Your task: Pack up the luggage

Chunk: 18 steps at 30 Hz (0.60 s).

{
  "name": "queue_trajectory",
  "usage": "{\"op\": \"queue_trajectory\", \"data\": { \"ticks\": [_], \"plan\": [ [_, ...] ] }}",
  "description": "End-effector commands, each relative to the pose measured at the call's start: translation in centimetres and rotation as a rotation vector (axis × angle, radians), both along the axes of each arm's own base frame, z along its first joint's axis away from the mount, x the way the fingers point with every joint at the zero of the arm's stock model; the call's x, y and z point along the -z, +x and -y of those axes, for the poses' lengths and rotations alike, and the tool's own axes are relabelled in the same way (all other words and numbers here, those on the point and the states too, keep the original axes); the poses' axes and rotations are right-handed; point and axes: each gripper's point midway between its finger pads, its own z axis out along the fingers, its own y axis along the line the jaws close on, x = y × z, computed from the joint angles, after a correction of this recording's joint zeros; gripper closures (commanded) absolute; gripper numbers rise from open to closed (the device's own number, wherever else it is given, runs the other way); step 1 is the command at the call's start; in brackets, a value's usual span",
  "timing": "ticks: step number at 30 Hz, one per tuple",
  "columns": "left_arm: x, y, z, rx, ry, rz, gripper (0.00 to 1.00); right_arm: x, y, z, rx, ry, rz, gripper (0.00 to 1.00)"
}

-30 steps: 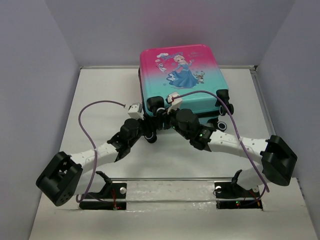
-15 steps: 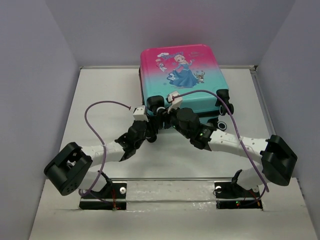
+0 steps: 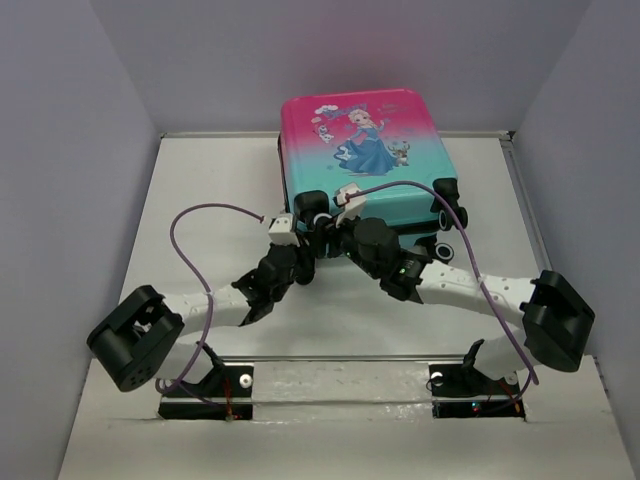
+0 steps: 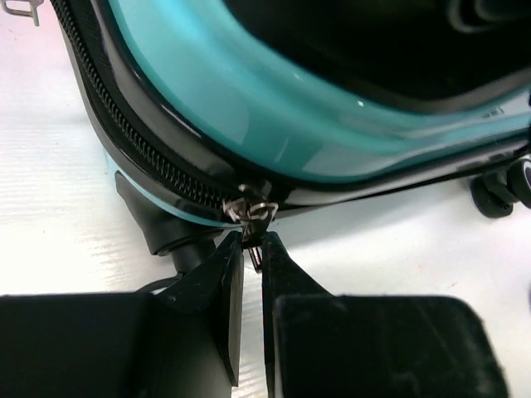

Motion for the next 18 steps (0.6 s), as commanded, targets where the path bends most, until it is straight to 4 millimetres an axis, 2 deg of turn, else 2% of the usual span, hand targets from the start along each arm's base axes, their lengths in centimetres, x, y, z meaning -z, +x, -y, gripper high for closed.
{"op": "queue_trajectory", "data": {
  "ticks": [1,4,5,11,12,13,15,16,18],
  "plan": [
    [-8.1,1.7,-2.0,-0.131,-0.146,0.24,0.94,-5.9,-0.5,0.3,0.019,0.158,0.093,0.93],
    [-8.0,1.3,-3.6,-0.184,-0.134,0.237,0.94,-5.3,-0.5,1.0,0.04,0.148,0.089,0.93],
    [-7.1,1.0,-4.3,-0.202,-0.116,0.224,0.94,-5.6,-0.6,1.4,0.05,0.154,0.094,0.93],
    [-7.3,0.3,-7.4,-0.279,-0.094,0.228,0.94,-4.6,-1.3,3.2,0.072,0.129,0.087,0.93],
    [-7.3,0.2,-7.9,-0.287,-0.085,0.228,0.94,-3.9,-1.5,3.5,0.072,0.115,0.078,0.93],
    [-7.3,0.2,-8.3,-0.298,-0.076,0.229,0.94,-4.2,-1.6,4.0,0.08,0.122,0.08,0.93],
    [-6.9,0.3,-9.8,-0.33,-0.066,0.222,0.94,-3.3,-1.8,4.7,0.094,0.099,0.07,0.93],
    [-6.8,0.4,-10.5,-0.343,-0.069,0.22,0.94,-3.6,-2.0,5.0,0.097,0.105,0.074,0.93],
    [-6.8,1.2,-12.6,-0.379,-0.094,0.216,0.94,-3.0,-2.3,5.5,0.097,0.093,0.065,0.93]
  ]
}}
